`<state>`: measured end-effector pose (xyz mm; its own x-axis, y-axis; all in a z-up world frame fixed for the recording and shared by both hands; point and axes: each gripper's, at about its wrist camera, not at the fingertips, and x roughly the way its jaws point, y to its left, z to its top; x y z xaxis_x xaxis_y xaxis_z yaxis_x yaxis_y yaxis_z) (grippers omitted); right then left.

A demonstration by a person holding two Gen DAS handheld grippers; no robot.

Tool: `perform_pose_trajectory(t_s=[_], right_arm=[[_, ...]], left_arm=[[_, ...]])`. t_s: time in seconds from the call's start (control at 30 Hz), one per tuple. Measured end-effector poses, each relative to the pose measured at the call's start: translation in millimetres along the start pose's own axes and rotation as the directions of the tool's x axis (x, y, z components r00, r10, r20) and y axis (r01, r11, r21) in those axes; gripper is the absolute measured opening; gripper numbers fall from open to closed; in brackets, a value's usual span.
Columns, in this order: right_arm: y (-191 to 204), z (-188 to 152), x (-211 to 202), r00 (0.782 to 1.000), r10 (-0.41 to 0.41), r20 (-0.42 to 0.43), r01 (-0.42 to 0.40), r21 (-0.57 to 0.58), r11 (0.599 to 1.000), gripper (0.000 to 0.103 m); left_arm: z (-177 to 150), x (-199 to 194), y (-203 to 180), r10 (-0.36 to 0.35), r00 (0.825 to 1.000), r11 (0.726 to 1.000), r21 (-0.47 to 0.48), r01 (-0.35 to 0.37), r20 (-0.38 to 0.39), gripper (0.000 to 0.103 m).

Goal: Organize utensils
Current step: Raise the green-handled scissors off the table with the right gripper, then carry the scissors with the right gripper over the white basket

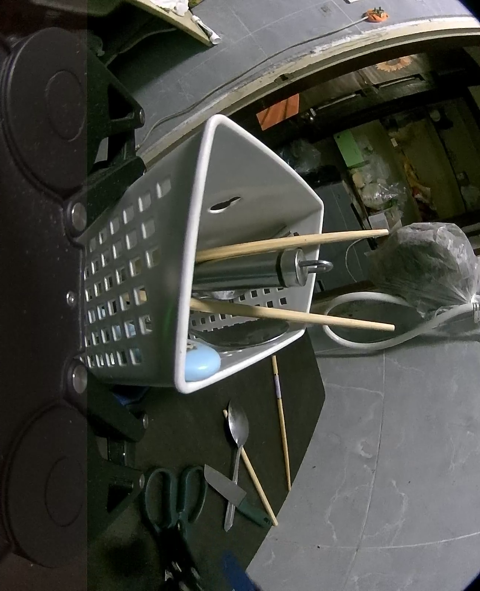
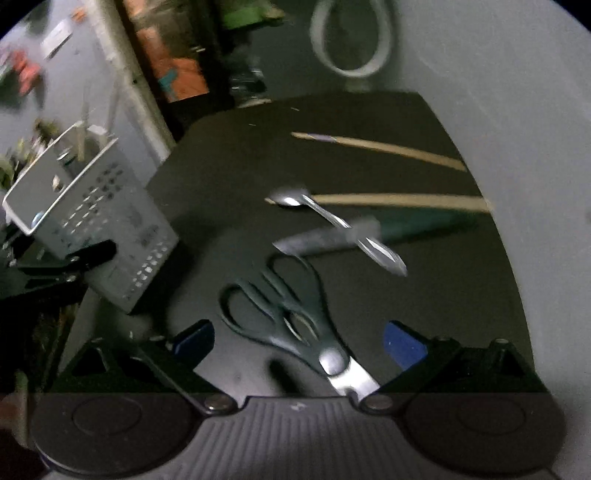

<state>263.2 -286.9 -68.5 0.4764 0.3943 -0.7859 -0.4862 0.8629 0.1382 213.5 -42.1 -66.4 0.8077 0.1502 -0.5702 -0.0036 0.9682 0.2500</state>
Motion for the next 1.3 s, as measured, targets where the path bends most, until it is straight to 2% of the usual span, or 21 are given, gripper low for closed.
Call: perform_pose_trajectory(t_s=[0.1,0.23,0.33,0.47,0.53,0.6,0.67,0.7,0.73,0.87,0.93,1.07,1.23,1.3], right_arm=[[20,13,19,1.0,-0.006,-0.023,0.003,-0.125,0.992,0.087],[30,24,40,0.997,0.005,-0.075,-0.02,-0.2,0.98,0.068],[32,28,50,0.994,0.001,-0.111,-0.029,-0.253,0.967,0.058],[34,33,61,0.986,0.027,-0.162,-0.079,-0.318,0.945,0.057],[34,36,64,0.982,0.043,-0.181,-0.105,-0.347,0.932,0.063],[35,39,67,0.979,0.062,-0.196,-0.134,-0.377,0.916,0.064],[36,41,69,0.979,0.075,-0.187,-0.145,-0.394,0.907,0.05],[36,43,68,0.981,0.082,-0.178,-0.147,-0.389,0.91,0.036],[35,45,68,0.981,0.079,-0.179,-0.142,-0.378,0.915,0.033],[33,43,62,0.985,0.075,-0.157,-0.126,-0.343,0.931,0.032],[27,42,53,0.988,0.101,-0.118,-0.133,-0.298,0.945,0.032],[13,41,17,0.987,0.157,0.028,-0.15,-0.183,0.972,0.033],[1,39,-22,0.963,0.152,0.223,-0.131,-0.106,0.986,0.033],[-4,33,-35,0.94,0.137,0.312,-0.121,-0.07,0.99,0.033]], left_arm=[[0,0,0,0.0,1.0,1.0,0.0,0.0,0.001,0.085],[0,0,0,0.0,1.0,1.0,-0.001,0.0,0.0,0.085],[0,0,-1,0.0,1.0,1.0,-0.002,0.0,0.0,0.085],[0,0,0,0.001,1.0,1.0,-0.008,-0.001,0.0,0.085],[0,0,-1,0.002,1.0,1.0,-0.009,-0.002,0.0,0.085],[0,-1,0,0.001,1.0,1.0,-0.009,-0.001,0.0,0.085],[0,-1,0,0.001,1.0,1.0,-0.009,-0.001,0.001,0.085],[0,0,0,0.001,1.0,1.0,-0.011,-0.001,0.0,0.085],[0,-1,0,0.001,1.0,1.0,-0.01,-0.001,0.0,0.085],[-1,-1,1,0.0,1.0,1.0,-0.013,0.0,0.0,0.085],[0,-1,1,0.001,1.0,1.0,-0.011,-0.001,0.001,0.085],[1,0,2,0.001,1.0,1.0,-0.015,-0.001,0.0,0.085],[1,0,3,0.0,1.0,1.0,-0.012,0.0,0.001,0.085],[1,0,2,0.0,1.0,1.0,-0.01,0.0,0.001,0.085]])
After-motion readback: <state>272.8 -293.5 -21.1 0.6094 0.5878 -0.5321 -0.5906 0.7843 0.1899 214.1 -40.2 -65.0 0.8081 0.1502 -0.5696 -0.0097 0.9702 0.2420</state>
